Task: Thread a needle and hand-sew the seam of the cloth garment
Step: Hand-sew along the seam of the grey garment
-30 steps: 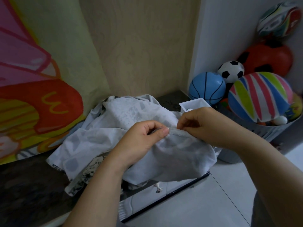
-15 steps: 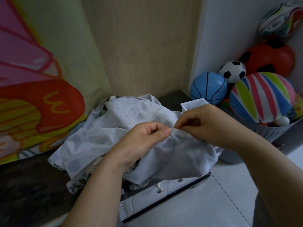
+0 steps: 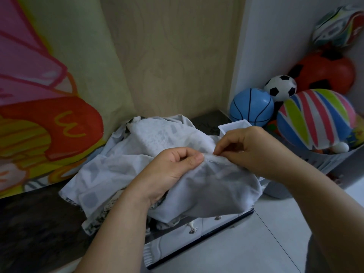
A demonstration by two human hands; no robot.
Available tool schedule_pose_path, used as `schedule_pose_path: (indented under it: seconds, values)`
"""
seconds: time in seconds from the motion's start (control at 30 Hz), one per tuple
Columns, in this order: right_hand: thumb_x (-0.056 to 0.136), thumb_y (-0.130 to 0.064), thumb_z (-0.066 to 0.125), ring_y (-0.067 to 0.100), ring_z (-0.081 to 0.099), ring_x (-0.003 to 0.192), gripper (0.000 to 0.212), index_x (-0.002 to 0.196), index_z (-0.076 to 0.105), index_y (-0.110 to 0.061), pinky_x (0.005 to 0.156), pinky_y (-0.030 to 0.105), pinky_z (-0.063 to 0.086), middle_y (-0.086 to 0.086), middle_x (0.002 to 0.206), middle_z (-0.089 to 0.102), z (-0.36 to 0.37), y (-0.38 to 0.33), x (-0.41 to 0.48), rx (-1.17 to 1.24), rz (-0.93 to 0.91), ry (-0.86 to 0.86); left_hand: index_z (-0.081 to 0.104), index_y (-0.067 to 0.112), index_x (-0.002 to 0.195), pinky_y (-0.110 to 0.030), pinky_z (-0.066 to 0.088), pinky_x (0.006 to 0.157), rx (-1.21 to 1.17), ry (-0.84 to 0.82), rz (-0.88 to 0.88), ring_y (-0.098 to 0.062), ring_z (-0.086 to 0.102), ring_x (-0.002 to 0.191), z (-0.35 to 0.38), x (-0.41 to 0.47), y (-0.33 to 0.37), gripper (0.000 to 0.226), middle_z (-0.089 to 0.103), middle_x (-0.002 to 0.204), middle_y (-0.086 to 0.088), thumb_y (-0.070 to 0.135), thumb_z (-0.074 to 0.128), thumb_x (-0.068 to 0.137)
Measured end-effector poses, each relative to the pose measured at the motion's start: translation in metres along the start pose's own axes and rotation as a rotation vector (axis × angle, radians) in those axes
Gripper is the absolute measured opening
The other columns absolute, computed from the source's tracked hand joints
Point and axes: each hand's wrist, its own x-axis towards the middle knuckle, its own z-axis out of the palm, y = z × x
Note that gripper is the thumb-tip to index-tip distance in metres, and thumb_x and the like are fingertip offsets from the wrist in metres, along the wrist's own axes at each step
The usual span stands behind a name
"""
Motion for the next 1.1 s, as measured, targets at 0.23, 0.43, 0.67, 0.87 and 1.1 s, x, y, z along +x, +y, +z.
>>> schedule_pose_path:
  seconds: [0.23, 0.43, 0.67, 0.87, 1.1]
  values:
    - [0.086, -0.010, 0.064, -0.019, 0.055, 0.082, 0.039, 0.070, 0.060, -0.046, 0.069, -0.003, 0.041, -0.029, 0.077, 0.059, 0.000, 0.002, 0.000, -0.008, 0.000, -0.016, 0.074, 0.025, 0.065, -0.018, 0.050, 0.063, 0.005, 0.003, -0.002, -0.006, 0.065, 0.067, 0.000, 0.001, 0.000, 0.013, 0.071, 0.071, 0.002, 0.034, 0.065, 0.069]
    - [0.086, -0.009, 0.064, -0.015, 0.057, 0.086, 0.037, 0.071, 0.062, -0.044, 0.070, -0.002, 0.042, -0.027, 0.078, 0.062, 0.001, 0.000, -0.001, 0.036, 0.007, -0.018, 0.073, 0.023, 0.065, -0.019, 0.051, 0.063, 0.000, 0.008, -0.006, -0.007, 0.065, 0.067, -0.001, 0.000, -0.001, 0.013, 0.071, 0.071, 0.001, 0.033, 0.066, 0.070]
    - [0.086, -0.010, 0.064, -0.015, 0.056, 0.085, 0.037, 0.072, 0.063, -0.043, 0.071, -0.003, 0.042, -0.028, 0.078, 0.062, 0.001, -0.001, 0.000, 0.038, 0.014, -0.039, 0.072, 0.022, 0.063, -0.017, 0.050, 0.059, -0.018, 0.008, -0.017, -0.006, 0.064, 0.062, 0.000, 0.002, -0.002, 0.013, 0.069, 0.068, 0.001, 0.032, 0.066, 0.069]
    - [0.086, -0.009, 0.063, -0.014, 0.058, 0.080, 0.035, 0.073, 0.064, -0.042, 0.069, -0.001, 0.043, -0.023, 0.081, 0.066, 0.000, -0.006, -0.002, 0.066, 0.036, -0.072, 0.072, 0.021, 0.061, -0.018, 0.051, 0.059, -0.052, -0.020, -0.052, -0.008, 0.063, 0.061, -0.001, 0.002, -0.003, 0.014, 0.068, 0.067, 0.000, 0.030, 0.066, 0.069]
    - [0.086, -0.011, 0.064, -0.011, 0.059, 0.082, 0.034, 0.072, 0.065, -0.041, 0.074, 0.002, 0.046, -0.022, 0.082, 0.066, 0.001, -0.010, -0.002, 0.061, 0.045, -0.083, 0.072, 0.020, 0.062, -0.020, 0.053, 0.063, -0.068, -0.040, -0.091, -0.010, 0.063, 0.064, -0.003, 0.003, -0.006, 0.014, 0.068, 0.069, -0.003, 0.032, 0.067, 0.066]
